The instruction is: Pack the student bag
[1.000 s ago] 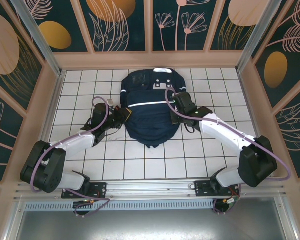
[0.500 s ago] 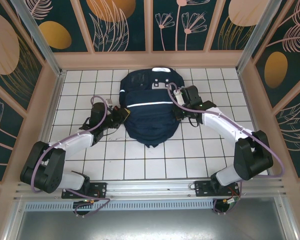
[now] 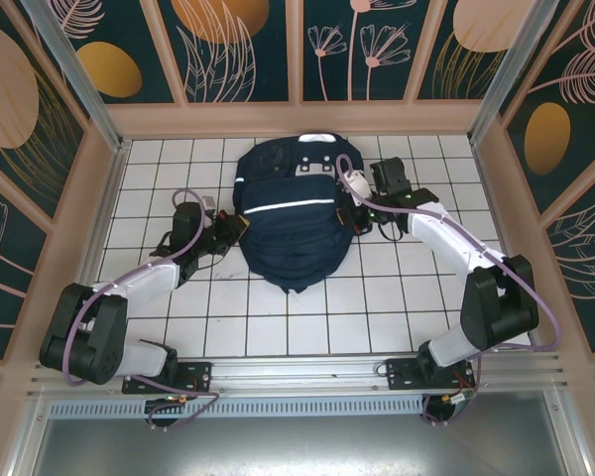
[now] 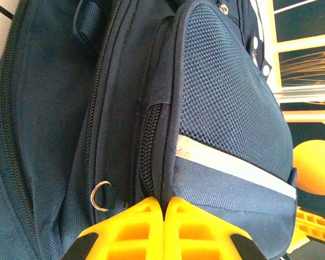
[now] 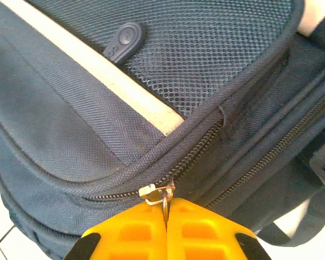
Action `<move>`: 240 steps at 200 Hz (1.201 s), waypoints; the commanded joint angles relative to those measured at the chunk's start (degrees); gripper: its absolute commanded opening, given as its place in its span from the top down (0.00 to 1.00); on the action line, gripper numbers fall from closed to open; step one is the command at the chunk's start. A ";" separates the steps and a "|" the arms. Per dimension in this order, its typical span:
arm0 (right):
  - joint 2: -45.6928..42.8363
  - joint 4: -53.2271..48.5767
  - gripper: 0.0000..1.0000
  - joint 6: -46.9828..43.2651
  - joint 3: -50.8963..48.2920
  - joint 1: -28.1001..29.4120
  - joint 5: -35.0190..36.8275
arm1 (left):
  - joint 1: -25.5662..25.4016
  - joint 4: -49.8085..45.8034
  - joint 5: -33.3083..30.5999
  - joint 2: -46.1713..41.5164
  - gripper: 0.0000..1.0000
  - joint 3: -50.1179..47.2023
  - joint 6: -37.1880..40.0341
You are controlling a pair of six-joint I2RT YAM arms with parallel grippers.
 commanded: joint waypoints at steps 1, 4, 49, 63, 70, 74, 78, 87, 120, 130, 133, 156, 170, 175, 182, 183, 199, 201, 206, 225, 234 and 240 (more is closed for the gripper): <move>-1.01 0.46 1.00 -2.44 1.73 0.21 -4.96 | 2.24 -5.72 -6.14 -1.58 1.00 1.14 3.64; -1.27 0.84 1.00 -2.40 1.35 0.59 -4.59 | 2.18 -6.01 -6.34 -1.72 1.00 1.25 3.75; -2.35 3.57 1.00 -1.49 -0.15 -0.25 6.98 | 2.50 -8.93 -8.71 -1.92 1.00 2.04 5.61; -1.41 3.96 0.99 0.77 0.90 -1.36 10.76 | 2.58 -8.90 -9.06 -1.35 1.00 1.85 5.60; -0.38 2.92 0.97 2.15 2.10 -1.94 10.92 | 2.64 -8.68 -8.99 -1.07 1.00 1.81 5.65; 0.26 2.12 0.96 2.63 2.76 -2.04 10.72 | 2.69 -8.47 -8.82 -0.82 1.00 1.78 5.65; 0.76 1.13 0.94 3.19 3.51 -2.06 10.27 | 2.63 -8.17 -8.63 -0.69 1.00 1.73 5.65; 1.74 -0.80 0.89 4.32 4.66 -1.73 9.04 | 2.69 -7.71 -8.12 -0.50 1.00 1.86 5.64; -2.13 -0.17 0.62 8.66 3.25 -0.96 6.73 | 2.69 -8.14 -4.51 -1.07 1.00 4.15 8.40; -4.90 0.84 0.54 10.40 2.29 -1.03 6.00 | 2.67 -9.55 -3.55 -1.44 0.85 5.38 9.60; -5.83 1.26 0.52 10.87 1.99 -0.94 5.84 | 2.69 -9.95 -3.41 -1.60 0.80 5.61 9.86; -13.43 5.79 0.37 15.93 -0.51 -1.10 10.34 | 2.69 -13.14 -4.50 -3.61 0.43 7.51 11.17; -17.16 7.86 0.33 18.87 -1.41 -1.46 15.12 | 2.62 -15.83 -7.05 -5.19 0.34 8.79 12.30; -18.36 8.47 0.31 20.02 -1.71 -1.44 16.82 | 2.61 -16.91 -8.35 -5.79 0.33 9.40 12.80; -19.95 9.39 0.30 21.34 -2.28 -1.61 20.21 | 2.70 -18.34 -10.42 -6.54 0.30 10.01 13.70; -20.19 9.46 0.30 21.62 -2.33 -1.65 20.72 | 2.74 -18.55 -10.60 -6.64 0.29 10.24 13.76; -23.53 11.71 0.23 23.81 -3.90 -1.92 27.98 | 2.71 -21.90 -17.25 -8.49 0.23 11.97 16.18; -23.93 11.92 0.22 23.88 -4.16 -1.95 28.77 | 2.74 -22.27 -18.24 -8.69 0.22 12.10 16.47; -24.91 12.42 0.19 23.86 -4.77 -2.05 30.35 | 2.84 -23.20 -20.68 -9.35 0.19 12.51 17.24; -27.68 14.10 0.02 24.06 -6.83 -2.53 36.82 | 2.86 -25.50 -30.37 -12.21 0.09 13.11 19.88; -28.45 14.77 0.01 24.17 -7.60 -2.84 39.14 | 2.86 -25.70 -35.60 -14.01 0.05 12.68 20.97; -28.83 15.21 0.01 24.48 -8.03 -3.25 40.79 | 2.87 -25.42 -38.88 -15.25 0.04 12.09 21.76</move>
